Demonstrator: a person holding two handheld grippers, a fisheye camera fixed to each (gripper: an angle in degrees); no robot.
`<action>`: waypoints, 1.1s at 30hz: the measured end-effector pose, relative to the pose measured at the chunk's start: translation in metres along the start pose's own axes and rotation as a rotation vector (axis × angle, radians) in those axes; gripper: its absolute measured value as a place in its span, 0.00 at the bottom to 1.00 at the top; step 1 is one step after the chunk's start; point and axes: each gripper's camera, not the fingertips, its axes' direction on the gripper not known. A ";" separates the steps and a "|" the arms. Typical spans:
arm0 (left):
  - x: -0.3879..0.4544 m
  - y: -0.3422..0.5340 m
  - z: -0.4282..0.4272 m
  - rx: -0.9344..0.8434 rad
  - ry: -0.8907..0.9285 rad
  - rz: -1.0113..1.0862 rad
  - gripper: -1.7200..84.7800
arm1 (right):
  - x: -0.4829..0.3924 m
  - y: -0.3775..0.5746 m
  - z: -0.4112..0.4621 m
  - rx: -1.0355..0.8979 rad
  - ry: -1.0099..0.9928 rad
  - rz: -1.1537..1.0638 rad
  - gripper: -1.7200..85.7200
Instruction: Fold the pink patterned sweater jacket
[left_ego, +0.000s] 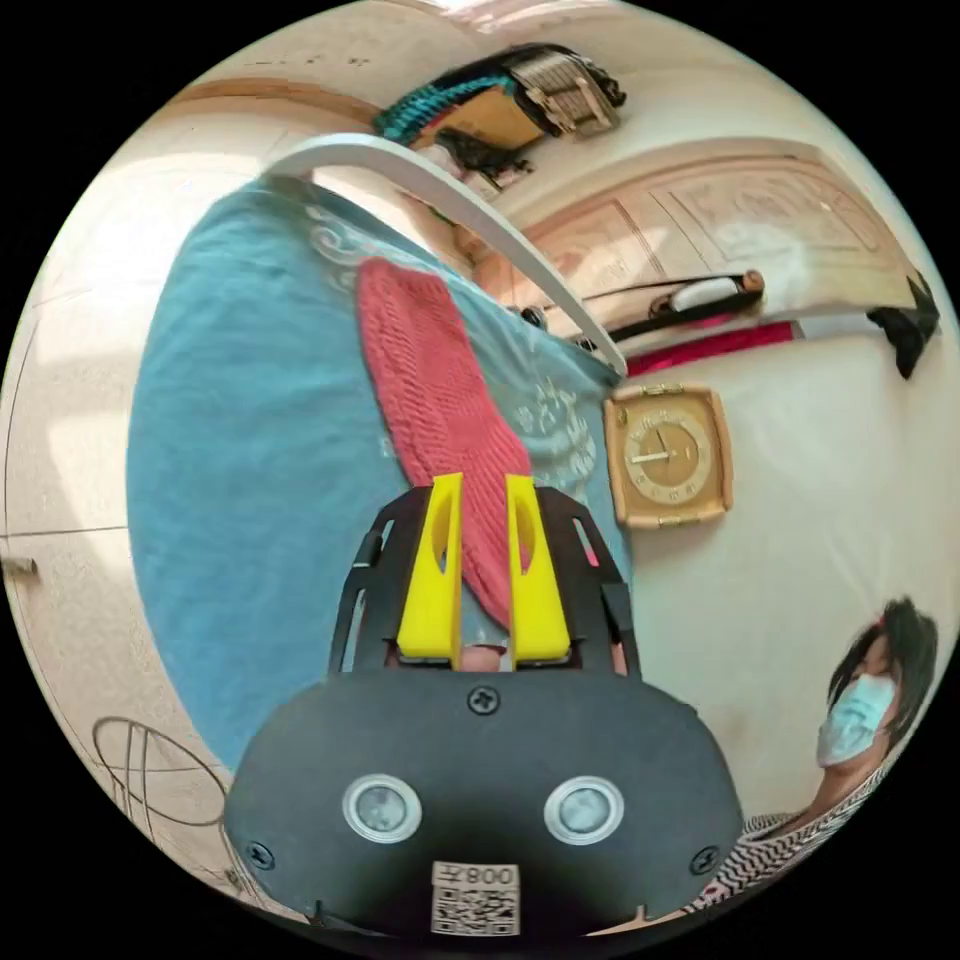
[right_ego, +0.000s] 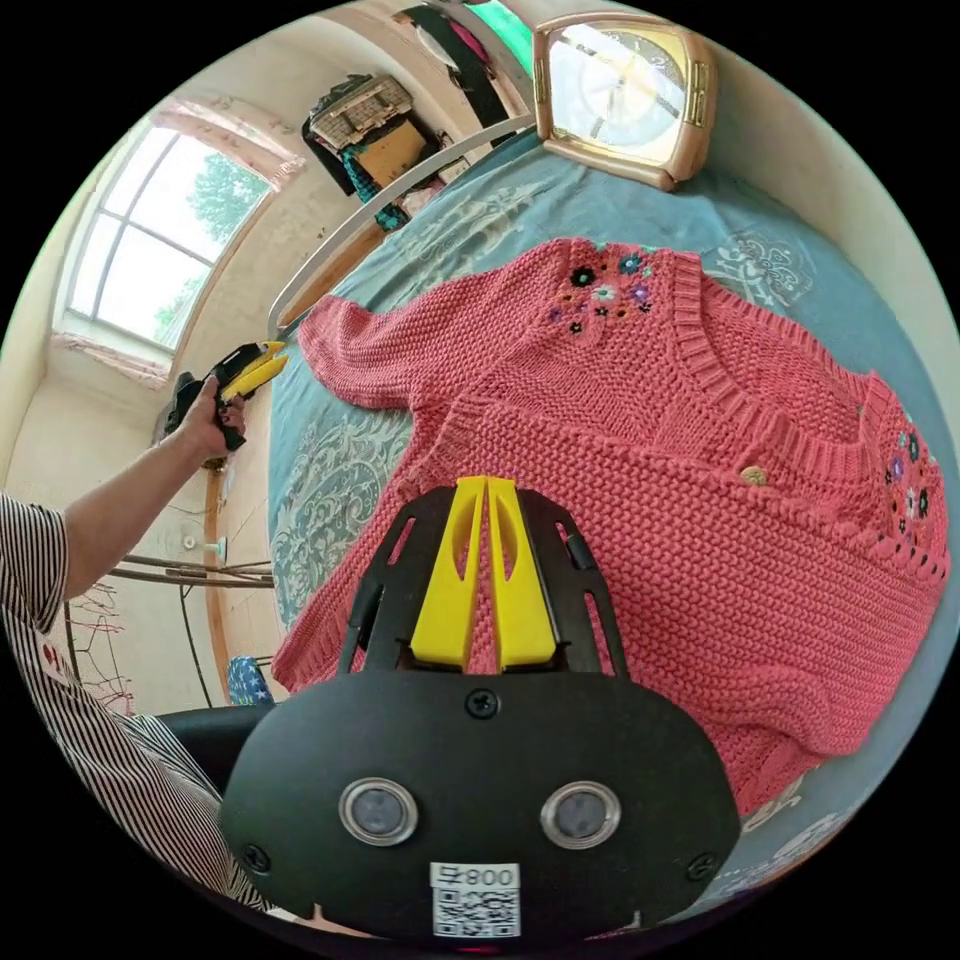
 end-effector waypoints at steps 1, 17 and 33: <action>-0.004 -0.008 -0.004 0.018 -0.019 -0.004 0.11 | -0.003 -0.004 0.008 -0.015 0.010 -0.006 0.02; 0.030 -0.089 0.008 -0.084 -0.124 0.140 0.07 | -0.006 -0.004 0.052 -0.018 0.219 -0.068 0.02; 0.232 0.102 0.053 -0.509 0.279 0.726 0.05 | 0.150 0.020 -0.005 0.347 -0.719 0.341 0.14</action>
